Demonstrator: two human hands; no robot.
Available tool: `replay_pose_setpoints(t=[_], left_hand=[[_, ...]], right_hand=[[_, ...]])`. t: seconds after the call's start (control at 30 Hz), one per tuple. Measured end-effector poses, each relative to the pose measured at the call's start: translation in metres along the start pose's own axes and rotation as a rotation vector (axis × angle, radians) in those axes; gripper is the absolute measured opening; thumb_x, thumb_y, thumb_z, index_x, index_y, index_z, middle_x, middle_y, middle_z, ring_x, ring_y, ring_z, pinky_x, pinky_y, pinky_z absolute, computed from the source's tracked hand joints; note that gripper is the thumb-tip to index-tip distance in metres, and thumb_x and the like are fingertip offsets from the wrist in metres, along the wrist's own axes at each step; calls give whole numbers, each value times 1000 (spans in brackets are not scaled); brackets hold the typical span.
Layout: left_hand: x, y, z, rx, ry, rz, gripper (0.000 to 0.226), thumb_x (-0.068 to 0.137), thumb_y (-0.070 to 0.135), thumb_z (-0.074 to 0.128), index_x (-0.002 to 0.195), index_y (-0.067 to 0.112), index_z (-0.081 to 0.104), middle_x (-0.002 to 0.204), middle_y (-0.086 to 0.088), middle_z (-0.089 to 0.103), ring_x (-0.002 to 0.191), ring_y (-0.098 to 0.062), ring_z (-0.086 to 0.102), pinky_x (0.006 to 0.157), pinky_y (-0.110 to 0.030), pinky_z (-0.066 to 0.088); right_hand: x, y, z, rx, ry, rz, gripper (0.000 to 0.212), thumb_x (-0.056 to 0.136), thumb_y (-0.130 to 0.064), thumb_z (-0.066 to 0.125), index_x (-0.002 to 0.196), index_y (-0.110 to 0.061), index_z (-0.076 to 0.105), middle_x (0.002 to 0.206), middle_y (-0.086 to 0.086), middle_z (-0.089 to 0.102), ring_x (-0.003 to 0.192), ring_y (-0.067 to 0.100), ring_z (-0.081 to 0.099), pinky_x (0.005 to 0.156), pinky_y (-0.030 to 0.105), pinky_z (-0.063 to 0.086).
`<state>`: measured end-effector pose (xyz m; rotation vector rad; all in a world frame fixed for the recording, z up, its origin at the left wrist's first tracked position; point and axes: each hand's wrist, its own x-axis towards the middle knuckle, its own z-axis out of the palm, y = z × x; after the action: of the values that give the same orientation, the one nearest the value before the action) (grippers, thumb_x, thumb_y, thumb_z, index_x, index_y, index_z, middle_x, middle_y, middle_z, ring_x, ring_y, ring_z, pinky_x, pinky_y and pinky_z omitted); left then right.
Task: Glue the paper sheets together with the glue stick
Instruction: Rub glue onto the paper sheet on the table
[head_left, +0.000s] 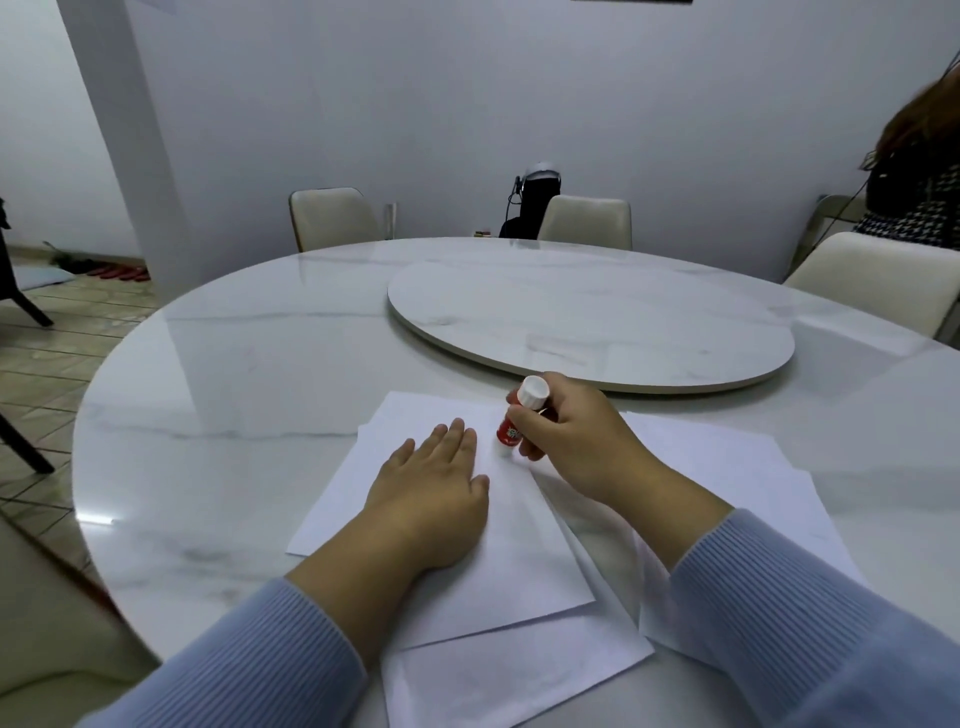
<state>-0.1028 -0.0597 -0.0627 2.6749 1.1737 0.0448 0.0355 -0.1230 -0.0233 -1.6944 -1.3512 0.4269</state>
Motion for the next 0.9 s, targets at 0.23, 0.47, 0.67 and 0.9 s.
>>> replay_pose_setpoints(t=[0.23, 0.47, 0.67, 0.9], left_hand=[[-1, 1, -1, 3, -10, -5, 58, 98, 35, 16, 151, 20, -4, 160, 5, -10, 147, -9, -9, 120, -32, -4], [-1, 1, -1, 9, -6, -9, 60, 98, 40, 16, 151, 19, -4, 160, 4, -10, 147, -9, -9, 120, -32, -4], [-3, 3, -23, 88, -210, 156, 63, 99, 41, 29, 151, 25, -2, 159, 5, -17, 145, -14, -20, 119, -36, -8], [-5, 16, -33, 1, -91, 175, 56, 100, 37, 26, 151, 26, 4, 160, 2, -10, 146, -13, -14, 119, -34, -5]], right_hand=[[-47, -14, -19, -78, -112, -2, 14, 88, -25, 56, 88, -12, 61, 72, 2, 64, 54, 8, 56, 59, 27, 48], [-75, -13, -32, -8, -208, 49, 21, 85, -25, 59, 83, -4, 59, 62, 4, 57, 50, 12, 51, 51, 25, 44], [-61, 3, -60, 838, 233, 181, 19, 84, -16, 58, 71, -3, 63, 61, 17, 58, 40, 16, 43, 38, 23, 36], [-55, 14, -71, 948, 456, 205, 18, 92, -14, 51, 79, -7, 62, 54, 1, 58, 41, 13, 47, 39, 21, 40]])
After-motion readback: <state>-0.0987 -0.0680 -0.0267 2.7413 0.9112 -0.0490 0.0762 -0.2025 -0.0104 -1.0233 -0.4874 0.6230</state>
